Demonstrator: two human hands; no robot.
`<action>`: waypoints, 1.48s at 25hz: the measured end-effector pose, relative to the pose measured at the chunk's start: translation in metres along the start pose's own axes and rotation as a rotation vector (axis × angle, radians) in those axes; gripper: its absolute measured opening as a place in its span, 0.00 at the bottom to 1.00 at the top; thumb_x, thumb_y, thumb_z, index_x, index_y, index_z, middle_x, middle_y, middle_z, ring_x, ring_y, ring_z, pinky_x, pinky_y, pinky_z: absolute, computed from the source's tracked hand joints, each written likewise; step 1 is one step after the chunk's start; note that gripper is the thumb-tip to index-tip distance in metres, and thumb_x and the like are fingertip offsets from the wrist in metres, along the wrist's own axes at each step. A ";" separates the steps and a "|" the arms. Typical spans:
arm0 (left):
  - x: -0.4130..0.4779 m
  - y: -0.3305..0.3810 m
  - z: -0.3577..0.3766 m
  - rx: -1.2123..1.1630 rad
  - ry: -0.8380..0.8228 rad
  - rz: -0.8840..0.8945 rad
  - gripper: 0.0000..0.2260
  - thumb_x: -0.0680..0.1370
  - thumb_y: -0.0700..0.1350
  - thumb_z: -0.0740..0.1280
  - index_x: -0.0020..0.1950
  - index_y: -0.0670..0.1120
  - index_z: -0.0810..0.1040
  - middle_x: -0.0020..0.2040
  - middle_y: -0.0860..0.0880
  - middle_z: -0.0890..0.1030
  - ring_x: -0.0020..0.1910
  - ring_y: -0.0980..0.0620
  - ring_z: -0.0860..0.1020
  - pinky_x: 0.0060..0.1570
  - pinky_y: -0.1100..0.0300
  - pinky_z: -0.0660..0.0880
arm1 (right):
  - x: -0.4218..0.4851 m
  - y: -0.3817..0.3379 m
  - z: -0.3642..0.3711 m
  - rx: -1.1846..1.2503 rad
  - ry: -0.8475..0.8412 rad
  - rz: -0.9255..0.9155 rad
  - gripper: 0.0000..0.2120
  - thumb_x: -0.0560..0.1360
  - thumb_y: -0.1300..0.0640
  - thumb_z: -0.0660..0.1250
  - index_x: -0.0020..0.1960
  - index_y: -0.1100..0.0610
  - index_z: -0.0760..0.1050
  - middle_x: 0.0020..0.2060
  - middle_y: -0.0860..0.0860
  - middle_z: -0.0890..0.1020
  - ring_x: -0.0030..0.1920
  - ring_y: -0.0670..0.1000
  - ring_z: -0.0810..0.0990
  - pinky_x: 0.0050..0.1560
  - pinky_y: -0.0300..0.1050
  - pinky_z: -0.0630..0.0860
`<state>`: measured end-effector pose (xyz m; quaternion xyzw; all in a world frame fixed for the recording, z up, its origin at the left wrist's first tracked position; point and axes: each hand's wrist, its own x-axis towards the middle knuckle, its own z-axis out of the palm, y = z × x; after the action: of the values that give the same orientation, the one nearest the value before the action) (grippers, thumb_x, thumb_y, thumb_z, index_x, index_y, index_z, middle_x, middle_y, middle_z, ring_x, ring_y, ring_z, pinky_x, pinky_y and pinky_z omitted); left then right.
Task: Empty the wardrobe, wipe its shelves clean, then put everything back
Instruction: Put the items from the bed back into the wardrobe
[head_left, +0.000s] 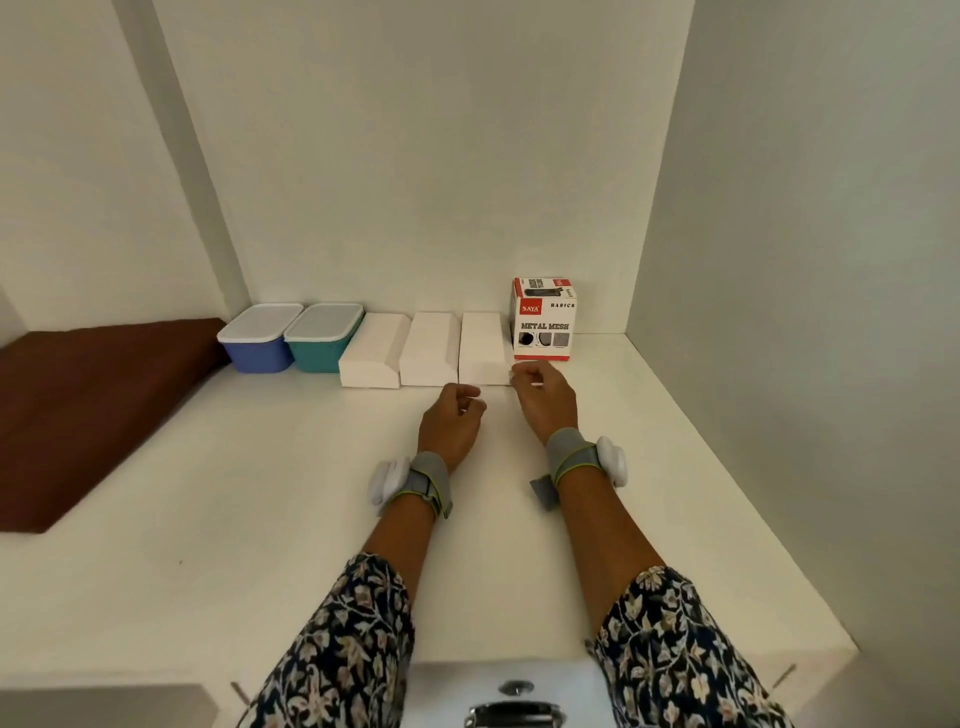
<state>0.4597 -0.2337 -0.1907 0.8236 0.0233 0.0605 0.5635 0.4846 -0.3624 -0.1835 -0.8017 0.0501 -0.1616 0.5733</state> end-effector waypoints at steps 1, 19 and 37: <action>-0.013 0.000 -0.004 -0.009 -0.026 -0.007 0.10 0.78 0.43 0.63 0.59 0.45 0.75 0.55 0.46 0.80 0.50 0.52 0.75 0.52 0.62 0.69 | -0.016 -0.003 -0.003 0.003 -0.014 0.001 0.10 0.76 0.58 0.64 0.55 0.58 0.78 0.55 0.55 0.80 0.56 0.53 0.76 0.54 0.38 0.68; -0.317 -0.012 -0.031 -0.253 -0.247 0.087 0.06 0.78 0.42 0.60 0.51 0.47 0.75 0.46 0.48 0.82 0.39 0.50 0.77 0.44 0.57 0.75 | -0.384 -0.021 -0.092 -0.041 0.160 0.067 0.08 0.75 0.61 0.62 0.49 0.53 0.79 0.45 0.50 0.82 0.44 0.49 0.78 0.46 0.40 0.74; -0.882 -0.062 0.176 0.026 -1.179 -0.026 0.08 0.80 0.42 0.60 0.41 0.48 0.74 0.48 0.43 0.79 0.27 0.57 0.75 0.31 0.62 0.70 | -0.960 0.107 -0.384 -0.079 0.841 0.691 0.11 0.78 0.59 0.59 0.54 0.60 0.78 0.48 0.57 0.84 0.47 0.52 0.80 0.56 0.49 0.76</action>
<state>-0.3905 -0.4676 -0.3758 0.7248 -0.2830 -0.4147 0.4718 -0.5309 -0.4905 -0.3655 -0.6256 0.5418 -0.2684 0.4930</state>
